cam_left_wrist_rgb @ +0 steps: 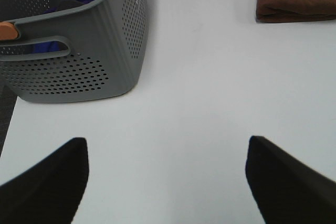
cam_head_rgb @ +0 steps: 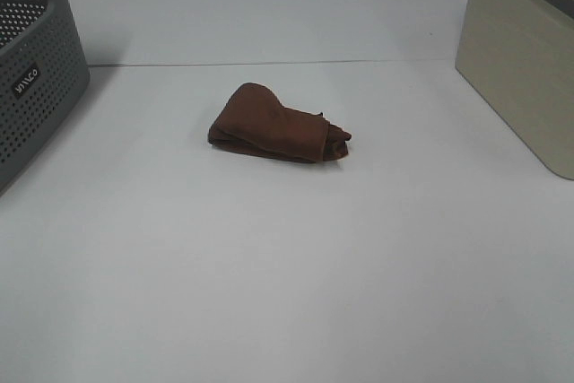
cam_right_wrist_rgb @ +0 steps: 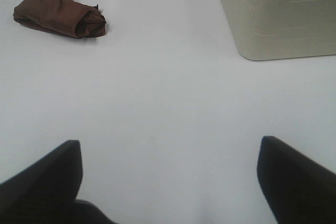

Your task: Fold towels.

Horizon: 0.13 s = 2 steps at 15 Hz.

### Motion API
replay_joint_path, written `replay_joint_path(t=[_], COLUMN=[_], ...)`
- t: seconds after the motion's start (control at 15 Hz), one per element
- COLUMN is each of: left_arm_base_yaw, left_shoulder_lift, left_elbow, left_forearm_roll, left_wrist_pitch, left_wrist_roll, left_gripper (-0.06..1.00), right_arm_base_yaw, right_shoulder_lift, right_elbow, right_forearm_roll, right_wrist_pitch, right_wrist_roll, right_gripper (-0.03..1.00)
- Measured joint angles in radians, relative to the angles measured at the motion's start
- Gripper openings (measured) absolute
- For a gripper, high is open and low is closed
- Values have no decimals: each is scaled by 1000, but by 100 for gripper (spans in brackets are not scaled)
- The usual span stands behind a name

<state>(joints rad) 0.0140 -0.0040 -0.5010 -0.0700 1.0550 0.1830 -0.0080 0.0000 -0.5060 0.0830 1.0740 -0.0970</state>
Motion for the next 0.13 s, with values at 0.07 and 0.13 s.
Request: replay_joint_path(t=[0.07, 0.13], left_arm_base_yaw=[0, 0], left_shoulder_lift=[0, 0], left_elbow=[0, 0], left_forearm_roll=[0, 0], left_wrist_pitch=[0, 0], left_wrist_roll=[0, 0], left_gripper=[78, 78], right_arm_base_yaw=[0, 0], right_shoulder_lift=[0, 0], right_elbow=[0, 0], right_forearm_roll=[0, 0], right_wrist_pitch=[0, 0], right_wrist_roll=[0, 0], right_gripper=[85, 85])
